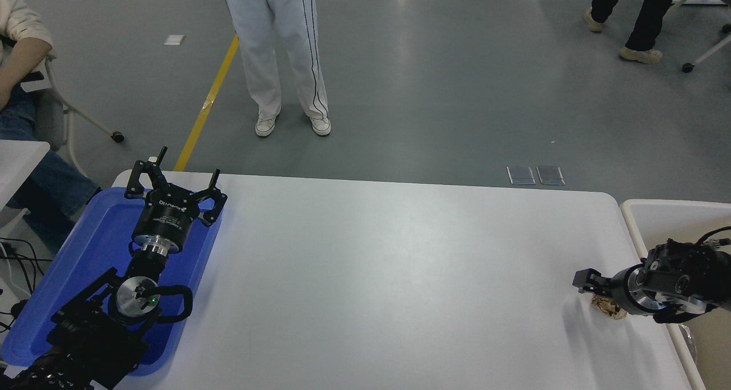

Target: Pick up paper ball place in dustbin

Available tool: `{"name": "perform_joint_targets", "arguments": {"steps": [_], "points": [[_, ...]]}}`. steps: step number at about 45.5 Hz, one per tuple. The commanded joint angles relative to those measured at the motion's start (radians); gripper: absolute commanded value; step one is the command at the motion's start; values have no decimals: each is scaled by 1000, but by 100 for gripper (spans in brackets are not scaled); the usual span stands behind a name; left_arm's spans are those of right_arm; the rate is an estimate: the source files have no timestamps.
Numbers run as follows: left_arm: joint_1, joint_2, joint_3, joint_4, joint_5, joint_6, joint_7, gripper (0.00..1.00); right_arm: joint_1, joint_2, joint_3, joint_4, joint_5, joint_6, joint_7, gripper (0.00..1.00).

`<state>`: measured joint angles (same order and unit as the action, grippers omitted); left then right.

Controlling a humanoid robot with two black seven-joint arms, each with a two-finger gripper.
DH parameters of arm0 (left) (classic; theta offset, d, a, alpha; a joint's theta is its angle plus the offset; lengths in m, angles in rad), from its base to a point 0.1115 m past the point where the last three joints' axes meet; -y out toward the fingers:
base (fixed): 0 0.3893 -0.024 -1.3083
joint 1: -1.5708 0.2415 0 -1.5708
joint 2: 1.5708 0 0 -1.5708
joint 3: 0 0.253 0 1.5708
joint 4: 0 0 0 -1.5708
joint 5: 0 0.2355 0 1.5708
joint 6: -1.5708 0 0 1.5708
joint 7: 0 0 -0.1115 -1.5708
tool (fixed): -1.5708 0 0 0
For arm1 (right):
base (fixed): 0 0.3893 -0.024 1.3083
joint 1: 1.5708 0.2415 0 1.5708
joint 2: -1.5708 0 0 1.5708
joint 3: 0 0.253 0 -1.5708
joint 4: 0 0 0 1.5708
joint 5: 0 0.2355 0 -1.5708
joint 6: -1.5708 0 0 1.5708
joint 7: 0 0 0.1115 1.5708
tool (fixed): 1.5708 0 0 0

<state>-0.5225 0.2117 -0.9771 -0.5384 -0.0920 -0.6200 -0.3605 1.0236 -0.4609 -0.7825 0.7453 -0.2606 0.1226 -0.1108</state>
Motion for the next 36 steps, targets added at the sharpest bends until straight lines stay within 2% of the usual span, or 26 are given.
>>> {"name": "perform_joint_targets", "arguments": {"steps": [1,8,13,21,36], "points": [[-1,0,0,0,0,0,0,100,-23,1,14,0,3,-37,-3,69],[-1,0,0,0,0,0,0,100,-23,-1,12,3,21,-29,-3,31],[-1,0,0,0,0,0,0,100,-22,-4,12,16,30,-18,-3,0],[-1,0,0,0,0,0,0,100,-16,-19,11,20,92,5,-3,0],[-1,0,0,0,0,0,0,100,82,-134,-12,114,92,66,-3,0]]}}
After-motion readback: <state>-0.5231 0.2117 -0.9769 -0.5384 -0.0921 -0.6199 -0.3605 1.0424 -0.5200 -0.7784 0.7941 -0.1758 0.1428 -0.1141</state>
